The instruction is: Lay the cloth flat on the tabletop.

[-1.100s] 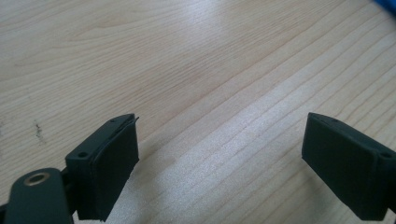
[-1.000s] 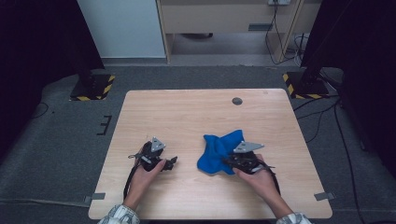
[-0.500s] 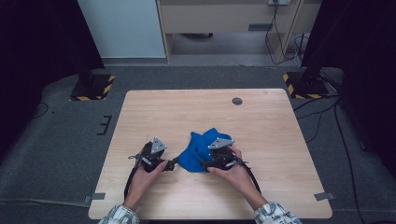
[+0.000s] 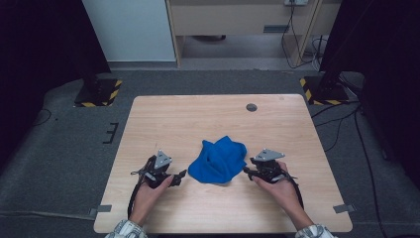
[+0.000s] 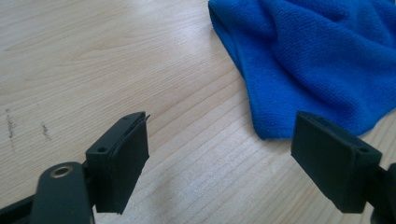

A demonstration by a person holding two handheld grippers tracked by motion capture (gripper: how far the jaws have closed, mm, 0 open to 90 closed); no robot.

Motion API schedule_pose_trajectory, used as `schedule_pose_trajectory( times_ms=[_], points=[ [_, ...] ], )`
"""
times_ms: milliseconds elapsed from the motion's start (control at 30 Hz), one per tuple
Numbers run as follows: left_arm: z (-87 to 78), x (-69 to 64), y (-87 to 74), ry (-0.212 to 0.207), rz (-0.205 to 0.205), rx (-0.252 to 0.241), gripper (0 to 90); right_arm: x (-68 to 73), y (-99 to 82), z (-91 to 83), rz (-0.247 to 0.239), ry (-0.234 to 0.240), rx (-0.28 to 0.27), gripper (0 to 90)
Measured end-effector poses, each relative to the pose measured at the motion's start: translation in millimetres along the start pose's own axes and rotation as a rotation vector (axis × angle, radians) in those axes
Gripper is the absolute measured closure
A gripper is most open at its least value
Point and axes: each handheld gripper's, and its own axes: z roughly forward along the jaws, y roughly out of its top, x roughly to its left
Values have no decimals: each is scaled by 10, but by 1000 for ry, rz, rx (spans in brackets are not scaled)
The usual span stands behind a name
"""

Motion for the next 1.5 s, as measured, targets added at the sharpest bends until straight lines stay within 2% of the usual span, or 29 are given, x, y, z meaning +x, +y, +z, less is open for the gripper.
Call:
schedule_pose_trajectory(
  times_ms=[167,200,233,267,400,433,500,533,600,633,700,900,1067,1100,1133,1167,1267,1300,1367,1500],
  points=[
    [52,0,20,-9,3,-3,177,-26,25,110,13,14,9,546],
    [63,-6,22,-15,7,-3,177,-12,39,140,2,20,12,532],
    [83,-28,27,-22,15,0,167,28,74,206,1,20,23,479],
    [83,-28,27,-22,15,0,166,28,74,206,1,20,23,479],
    [112,-75,41,-26,37,10,162,28,108,331,46,28,34,393],
    [116,-83,49,-28,40,9,162,-6,101,381,64,63,39,417],
    [115,-82,51,-29,39,7,162,-11,98,396,58,55,56,436],
    [114,-80,52,-31,39,5,166,-6,83,402,46,44,62,529],
    [121,-75,51,-27,36,5,174,-8,80,373,51,45,72,638],
    [121,-75,51,-27,36,5,181,-8,80,373,51,45,72,638],
    [127,-72,50,-25,39,13,193,-4,39,331,47,60,68,787],
    [124,-68,54,-18,37,12,218,23,0,276,21,79,72,885],
    [115,-49,58,-13,42,15,256,4,-1,189,38,72,51,889],
    [107,-39,65,-16,41,4,263,-14,-1,92,51,73,33,889],
    [107,-39,65,-16,41,4,271,-14,-1,92,51,73,33,889],
    [108,-35,64,-20,41,6,279,-37,-21,-9,52,69,23,889],
    [107,-33,62,-29,38,14,305,-54,-71,-107,54,70,21,889],
    [104,-31,63,-36,31,13,322,-59,-130,-190,55,63,25,888],
    [127,-38,59,-61,29,20,326,-61,-182,-228,51,61,34,883],
    [187,-69,52,-69,49,45,324,-78,-210,-207,48,64,50,842]
  ],
)
